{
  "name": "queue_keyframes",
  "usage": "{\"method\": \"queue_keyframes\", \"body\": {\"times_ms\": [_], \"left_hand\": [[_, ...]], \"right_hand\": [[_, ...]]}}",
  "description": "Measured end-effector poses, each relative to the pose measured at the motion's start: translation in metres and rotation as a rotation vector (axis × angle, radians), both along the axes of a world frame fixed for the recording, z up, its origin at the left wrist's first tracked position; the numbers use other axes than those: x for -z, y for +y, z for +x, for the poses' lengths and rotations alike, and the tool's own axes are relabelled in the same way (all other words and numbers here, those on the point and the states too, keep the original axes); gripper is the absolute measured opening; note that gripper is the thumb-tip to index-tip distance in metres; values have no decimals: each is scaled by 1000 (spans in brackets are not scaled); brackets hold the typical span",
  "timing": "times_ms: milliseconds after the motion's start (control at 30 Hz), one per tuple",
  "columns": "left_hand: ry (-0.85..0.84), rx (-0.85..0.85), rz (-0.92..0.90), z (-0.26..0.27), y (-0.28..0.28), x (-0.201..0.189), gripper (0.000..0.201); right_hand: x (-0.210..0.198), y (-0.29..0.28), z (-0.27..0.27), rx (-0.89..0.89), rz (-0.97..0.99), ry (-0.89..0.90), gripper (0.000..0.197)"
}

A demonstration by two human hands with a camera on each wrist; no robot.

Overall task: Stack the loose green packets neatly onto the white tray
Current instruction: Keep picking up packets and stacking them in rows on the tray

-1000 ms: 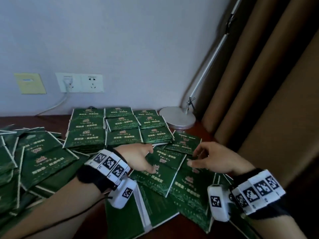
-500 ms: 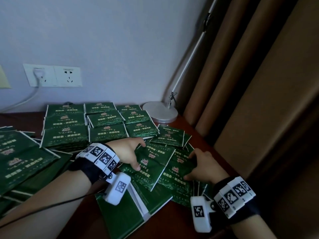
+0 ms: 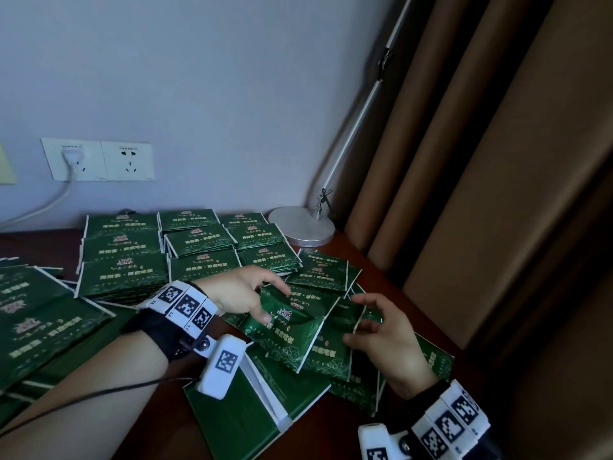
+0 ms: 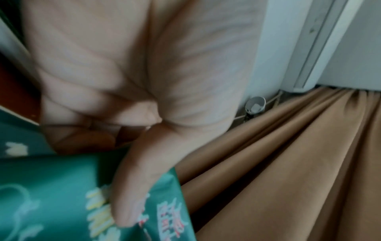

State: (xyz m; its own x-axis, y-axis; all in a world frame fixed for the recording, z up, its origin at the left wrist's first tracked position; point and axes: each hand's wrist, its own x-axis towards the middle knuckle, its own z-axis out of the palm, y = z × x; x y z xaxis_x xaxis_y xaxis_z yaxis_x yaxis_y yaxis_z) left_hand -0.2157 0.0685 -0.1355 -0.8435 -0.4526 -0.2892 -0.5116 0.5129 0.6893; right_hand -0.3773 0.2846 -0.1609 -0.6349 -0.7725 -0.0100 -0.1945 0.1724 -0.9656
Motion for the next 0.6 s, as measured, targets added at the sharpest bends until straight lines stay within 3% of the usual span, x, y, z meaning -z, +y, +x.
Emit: {"method": "queue_keyframes", "body": {"times_ms": [100,167,267,333,400,500,600], "left_hand": [[112,-41,145,10,-8,-8,53],[188,-71,240,18,-16,-15,49],[194,-107,60,26,-23,-26,31],[203,-153,-12,28,-20,-32,13],[246,-185,-14,28,-17,-35,14],[339,-210,77,29,-16,-37,19],[400,-280,225,28,-17,-34,11]], "right_hand": [[-10,0,-4,-2,-56,96,49],[-19,0,-5,-2,-32,258,41],[-29,-3,-7,-36,192,631,30],[-31,-7,-10,-50,261,735,23],[-33,-11,-12,-23,251,792,18],[-39,-18,-18,4,176,742,10],[-40,-32,-23,23,83,432,5]]}}
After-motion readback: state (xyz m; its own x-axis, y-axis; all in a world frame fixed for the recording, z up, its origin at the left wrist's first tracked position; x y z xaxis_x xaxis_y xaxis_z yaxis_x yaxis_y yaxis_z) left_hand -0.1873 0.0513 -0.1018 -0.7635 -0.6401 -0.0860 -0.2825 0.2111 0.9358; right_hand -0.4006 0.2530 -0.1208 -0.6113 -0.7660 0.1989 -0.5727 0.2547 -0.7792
